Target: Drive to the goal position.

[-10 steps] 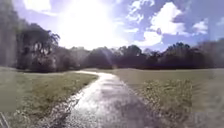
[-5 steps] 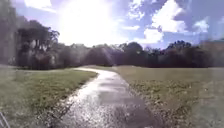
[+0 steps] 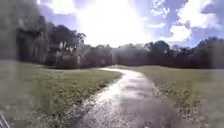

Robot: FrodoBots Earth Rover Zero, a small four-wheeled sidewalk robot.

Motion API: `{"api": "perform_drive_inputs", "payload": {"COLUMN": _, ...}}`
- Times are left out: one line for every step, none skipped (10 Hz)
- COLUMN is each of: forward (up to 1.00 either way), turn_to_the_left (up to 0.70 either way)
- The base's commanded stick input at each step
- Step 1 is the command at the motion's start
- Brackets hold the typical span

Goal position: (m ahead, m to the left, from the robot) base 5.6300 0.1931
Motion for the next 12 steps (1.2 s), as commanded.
{"api": "perform_drive_inputs", "payload": {"forward": 0.7, "turn_to_the_left": 0.0}}
{"api": "perform_drive_inputs", "payload": {"forward": 0.7, "turn_to_the_left": 0.0}}
{"api": "perform_drive_inputs", "payload": {"forward": 0.7, "turn_to_the_left": 0.0}}
{"api": "perform_drive_inputs", "payload": {"forward": 0.7, "turn_to_the_left": 0.0}}
{"api": "perform_drive_inputs", "payload": {"forward": 0.7, "turn_to_the_left": 0.0}}
{"api": "perform_drive_inputs", "payload": {"forward": 0.7, "turn_to_the_left": 0.0}}
{"api": "perform_drive_inputs", "payload": {"forward": 0.0, "turn_to_the_left": -0.55}}
{"api": "perform_drive_inputs", "payload": {"forward": 0.0, "turn_to_the_left": -0.38}}
{"api": "perform_drive_inputs", "payload": {"forward": 0.0, "turn_to_the_left": -0.21}}
{"api": "perform_drive_inputs", "payload": {"forward": 0.0, "turn_to_the_left": -0.04}}
{"api": "perform_drive_inputs", "payload": {"forward": 0.0, "turn_to_the_left": 0.0}}
{"api": "perform_drive_inputs", "payload": {"forward": 0.0, "turn_to_the_left": 0.0}}
